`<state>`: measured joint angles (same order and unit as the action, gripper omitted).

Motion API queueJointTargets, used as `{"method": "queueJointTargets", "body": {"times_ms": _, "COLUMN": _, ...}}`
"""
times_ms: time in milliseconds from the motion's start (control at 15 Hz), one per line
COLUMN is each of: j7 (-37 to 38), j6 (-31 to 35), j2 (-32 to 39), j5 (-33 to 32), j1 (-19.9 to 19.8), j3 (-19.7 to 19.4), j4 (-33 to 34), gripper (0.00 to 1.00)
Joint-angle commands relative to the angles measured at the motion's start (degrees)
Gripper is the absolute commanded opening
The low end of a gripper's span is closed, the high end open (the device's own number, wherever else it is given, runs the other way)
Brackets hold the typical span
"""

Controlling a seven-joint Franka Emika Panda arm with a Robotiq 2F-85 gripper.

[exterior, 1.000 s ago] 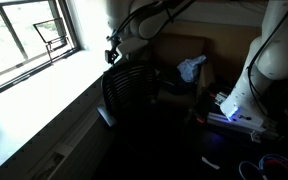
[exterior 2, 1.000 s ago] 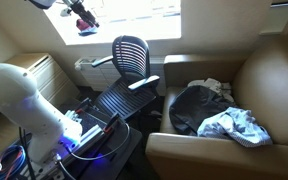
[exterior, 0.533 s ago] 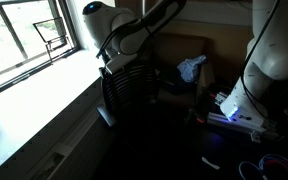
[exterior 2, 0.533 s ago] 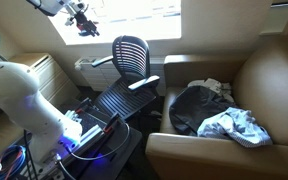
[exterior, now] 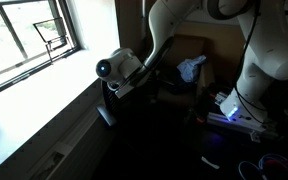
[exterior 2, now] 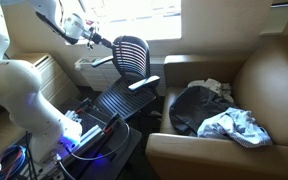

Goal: Put the belt on the black chair on the brown chair

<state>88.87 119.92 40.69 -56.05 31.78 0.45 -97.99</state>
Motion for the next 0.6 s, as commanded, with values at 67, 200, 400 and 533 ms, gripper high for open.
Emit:
{"method": "queueJointTargets", "body": {"times_ms": 67, "j7": -1.87, "j6": 0.88, "j2": 3.18, "j5": 2.24, "j1": -4.5, "j3": 1.7, "j4": 2.32, "gripper": 1.0}}
{"method": "queueJointTargets", "body": {"times_ms": 200, "j7": -5.32, "j6": 4.4, "j2": 3.73, "j5": 3.59, "j1": -7.94, "j3": 1.91, "j4": 3.52, "gripper": 1.0}}
{"method": "queueJointTargets", "body": {"times_ms": 400, "j7": 1.86, "j6": 14.91, "j2": -0.27, "j5": -5.42, "j1": -8.37, "j3": -0.55, "j4": -2.49, "gripper": 1.0}}
{"method": "queueJointTargets", "body": {"times_ms": 533, "j7": 6.96, "j6": 23.38, "j2": -0.34, "j5": -11.07, "j1": -10.27, "j3": -0.87, "j4": -3.7, "gripper": 1.0}}
